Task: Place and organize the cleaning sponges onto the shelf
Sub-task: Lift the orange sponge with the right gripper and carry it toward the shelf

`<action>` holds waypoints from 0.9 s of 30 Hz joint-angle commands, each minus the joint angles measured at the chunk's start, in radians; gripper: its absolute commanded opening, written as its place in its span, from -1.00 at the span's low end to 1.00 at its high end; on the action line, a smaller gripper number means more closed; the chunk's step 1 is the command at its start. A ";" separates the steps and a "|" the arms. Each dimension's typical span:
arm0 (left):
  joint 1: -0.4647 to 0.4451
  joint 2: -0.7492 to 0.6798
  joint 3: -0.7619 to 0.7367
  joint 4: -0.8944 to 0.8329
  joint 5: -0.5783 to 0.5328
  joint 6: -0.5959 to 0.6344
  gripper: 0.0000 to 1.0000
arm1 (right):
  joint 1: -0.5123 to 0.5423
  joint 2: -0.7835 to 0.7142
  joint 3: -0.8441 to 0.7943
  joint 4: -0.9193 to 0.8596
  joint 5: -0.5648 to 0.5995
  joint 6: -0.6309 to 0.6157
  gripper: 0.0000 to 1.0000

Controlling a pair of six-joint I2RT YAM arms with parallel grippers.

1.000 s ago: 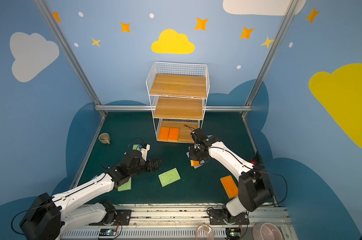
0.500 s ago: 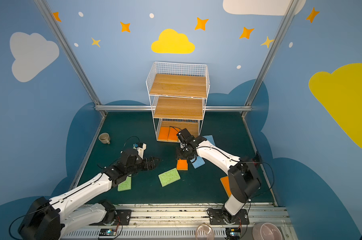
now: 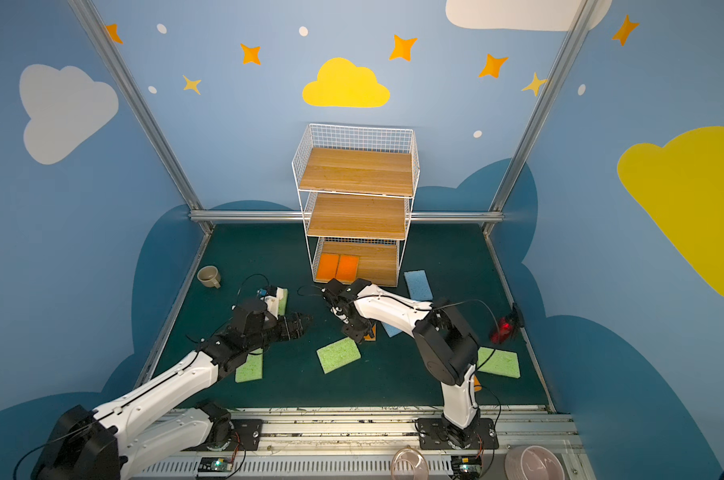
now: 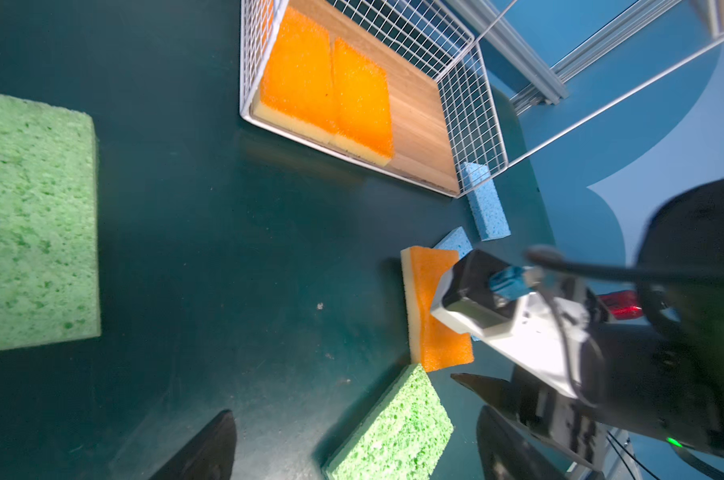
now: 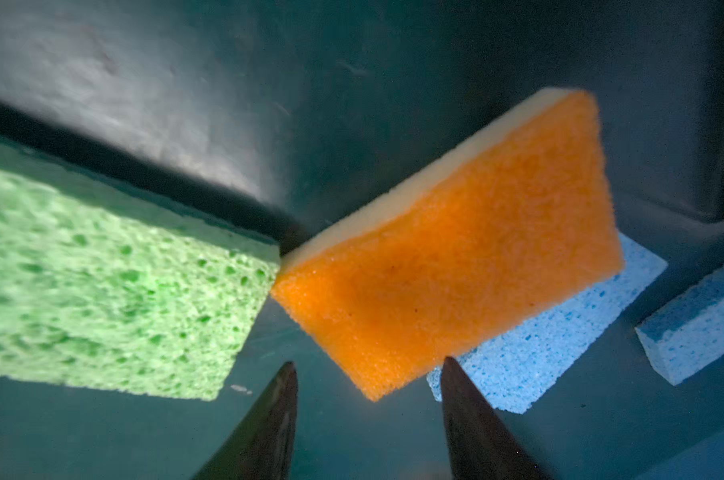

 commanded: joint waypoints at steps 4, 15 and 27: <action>0.007 -0.032 -0.030 0.008 -0.001 -0.004 0.79 | 0.003 -0.150 -0.082 0.070 -0.035 -0.105 -0.31; 0.051 -0.095 -0.056 0.008 0.008 -0.023 0.79 | 0.069 -0.168 -0.222 0.242 0.024 -0.186 -0.18; 0.057 -0.053 -0.052 0.020 0.017 -0.029 0.79 | 0.066 -0.119 -0.254 0.310 0.065 -0.214 -0.26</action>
